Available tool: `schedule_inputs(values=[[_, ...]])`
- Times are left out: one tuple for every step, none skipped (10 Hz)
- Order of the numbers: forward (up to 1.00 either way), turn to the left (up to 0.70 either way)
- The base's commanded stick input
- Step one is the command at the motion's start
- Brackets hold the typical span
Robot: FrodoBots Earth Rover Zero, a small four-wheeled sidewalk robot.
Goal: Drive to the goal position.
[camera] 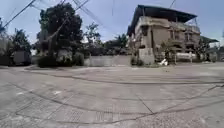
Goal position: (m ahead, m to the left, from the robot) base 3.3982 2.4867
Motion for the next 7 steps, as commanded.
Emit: schedule_inputs(values=[[0.52, 0.0], [0.0, 0.0], [0.0, 0.0], [0.0, 0.0], [0.0, 0.0], [0.0, 0.63], [0.0, 1.0]])
